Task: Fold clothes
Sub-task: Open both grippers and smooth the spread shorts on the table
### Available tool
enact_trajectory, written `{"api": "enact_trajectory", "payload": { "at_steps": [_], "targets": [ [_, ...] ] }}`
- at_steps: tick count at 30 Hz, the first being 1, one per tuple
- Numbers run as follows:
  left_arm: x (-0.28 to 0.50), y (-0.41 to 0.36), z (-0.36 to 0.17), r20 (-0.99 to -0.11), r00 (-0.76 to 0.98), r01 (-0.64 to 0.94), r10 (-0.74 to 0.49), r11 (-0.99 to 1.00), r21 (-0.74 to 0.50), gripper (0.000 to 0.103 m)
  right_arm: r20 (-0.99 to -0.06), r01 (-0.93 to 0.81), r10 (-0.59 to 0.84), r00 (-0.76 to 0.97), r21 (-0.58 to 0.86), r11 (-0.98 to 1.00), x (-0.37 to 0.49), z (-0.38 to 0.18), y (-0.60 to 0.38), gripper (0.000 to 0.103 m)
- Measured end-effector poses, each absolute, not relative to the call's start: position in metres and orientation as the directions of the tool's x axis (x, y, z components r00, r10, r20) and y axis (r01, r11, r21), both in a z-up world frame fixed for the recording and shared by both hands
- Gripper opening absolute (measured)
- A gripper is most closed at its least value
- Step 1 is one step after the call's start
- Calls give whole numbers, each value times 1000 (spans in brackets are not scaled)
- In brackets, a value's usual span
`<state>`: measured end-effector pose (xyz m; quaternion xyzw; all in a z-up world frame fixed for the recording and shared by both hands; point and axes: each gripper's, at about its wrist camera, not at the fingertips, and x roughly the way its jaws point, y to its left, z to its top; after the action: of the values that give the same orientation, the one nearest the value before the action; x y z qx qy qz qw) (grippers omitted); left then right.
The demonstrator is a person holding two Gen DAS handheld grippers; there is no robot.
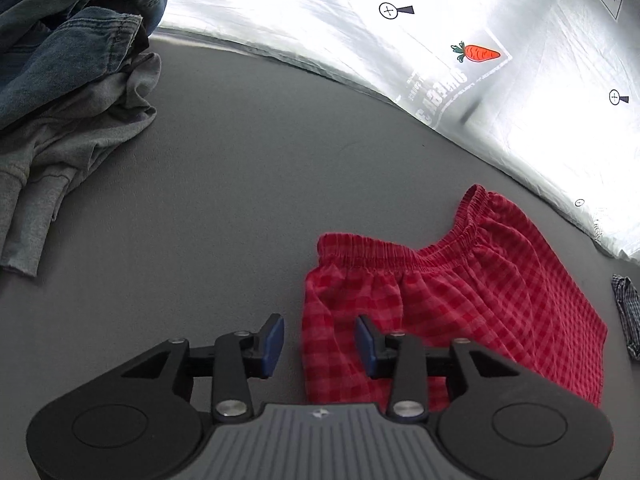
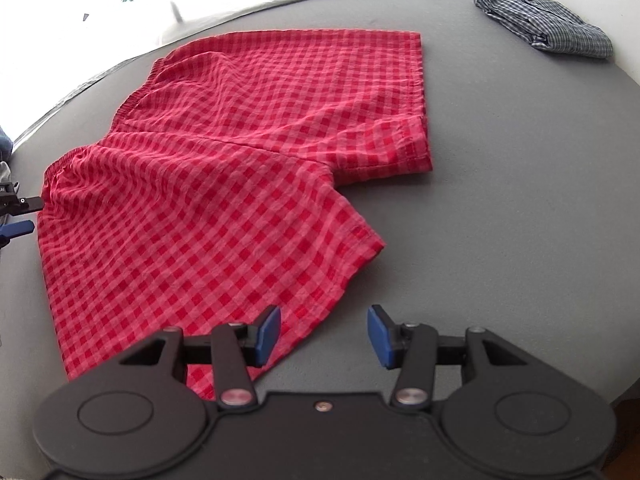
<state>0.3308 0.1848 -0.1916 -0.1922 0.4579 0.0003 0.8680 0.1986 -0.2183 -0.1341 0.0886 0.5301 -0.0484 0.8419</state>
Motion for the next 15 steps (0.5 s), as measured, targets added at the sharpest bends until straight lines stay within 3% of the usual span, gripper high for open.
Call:
{"api": "enact_trajectory", "payload": {
  "at_steps": [5, 10, 15],
  "targets": [
    [279, 167, -204, -821, 542, -134, -180, 946, -296, 41, -874, -19, -22, 485, -36, 999, 200, -122, -187, 49],
    [241, 174, -207, -831, 540, -206, -134, 936, -285, 41, -848, -233, 25, 529, -117, 965, 190, -121, -143, 51],
    [217, 195, -205, -836, 530, -251, -143, 915, -316, 41, -858, -357, 143, 493, -49, 933, 174, -127, -107, 51]
  ]
}}
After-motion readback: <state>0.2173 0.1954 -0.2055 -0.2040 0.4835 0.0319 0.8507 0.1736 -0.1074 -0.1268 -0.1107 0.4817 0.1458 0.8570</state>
